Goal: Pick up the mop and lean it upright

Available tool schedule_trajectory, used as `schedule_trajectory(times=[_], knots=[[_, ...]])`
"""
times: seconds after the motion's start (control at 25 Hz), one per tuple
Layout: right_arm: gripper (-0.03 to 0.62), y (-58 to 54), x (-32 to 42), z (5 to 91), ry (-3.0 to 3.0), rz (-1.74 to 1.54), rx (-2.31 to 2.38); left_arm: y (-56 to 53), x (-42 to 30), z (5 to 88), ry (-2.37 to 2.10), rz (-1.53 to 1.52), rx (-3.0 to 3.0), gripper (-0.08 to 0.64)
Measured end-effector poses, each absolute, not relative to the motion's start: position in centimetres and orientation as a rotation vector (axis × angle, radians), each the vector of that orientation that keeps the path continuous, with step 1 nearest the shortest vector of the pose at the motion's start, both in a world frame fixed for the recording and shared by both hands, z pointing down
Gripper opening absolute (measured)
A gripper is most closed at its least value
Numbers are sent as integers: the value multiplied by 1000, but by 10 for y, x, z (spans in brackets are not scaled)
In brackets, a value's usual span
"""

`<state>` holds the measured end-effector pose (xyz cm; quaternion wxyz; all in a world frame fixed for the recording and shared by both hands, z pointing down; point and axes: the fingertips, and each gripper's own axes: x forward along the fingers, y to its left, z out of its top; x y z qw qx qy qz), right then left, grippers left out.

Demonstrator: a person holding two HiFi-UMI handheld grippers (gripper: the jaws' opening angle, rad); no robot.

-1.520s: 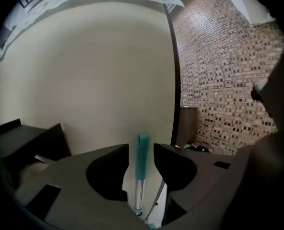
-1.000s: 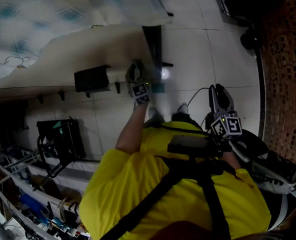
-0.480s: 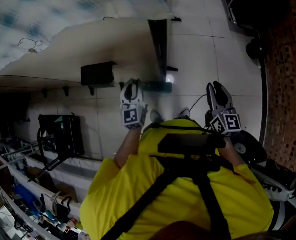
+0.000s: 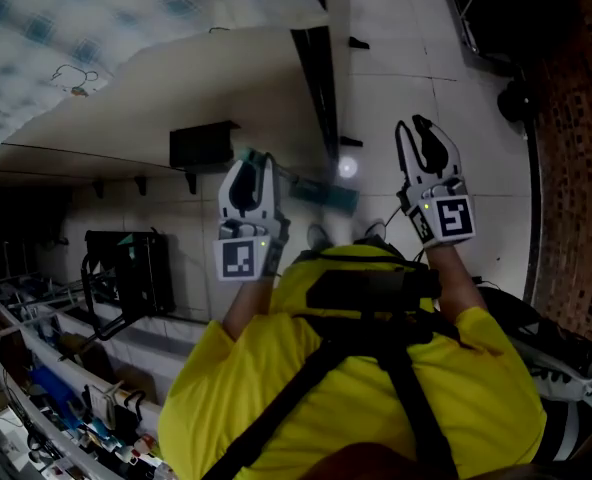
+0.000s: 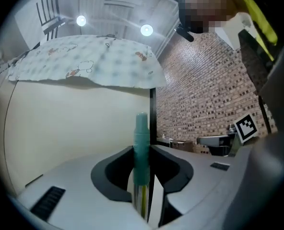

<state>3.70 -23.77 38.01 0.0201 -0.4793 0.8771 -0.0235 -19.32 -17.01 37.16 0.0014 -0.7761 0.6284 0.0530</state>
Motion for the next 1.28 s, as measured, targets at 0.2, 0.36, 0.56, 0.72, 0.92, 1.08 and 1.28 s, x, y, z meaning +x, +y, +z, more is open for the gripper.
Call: schedule_trajectory(times=[0.2,0.36,0.56,0.72,0.92,1.08,1.28], knots=[[110,-236,6,337,2718,30,-1386,-162,-191,343,1941,208,-2434,103],[109,-226,3,338,2700,22,-1410,-158,-185,330,1895,153,-2432,103],[109,-225,-6,346,2719,0,-1411,-170,-176,329,1866,115,-2442,101],[110,-223,-14,343,2720,15,-1393,-180,-174,330,1903,79,-2407,101],[110,-223,-13,345,2731,0,-1394,-185,-168,332,1902,97,-2397,101],[110,-221,-17,346,2717,-7,-1405,-189,-171,337,1900,105,-2430,101],[109,-225,-26,347,2724,-7,-1403,-190,-177,336,1902,134,-2447,101]])
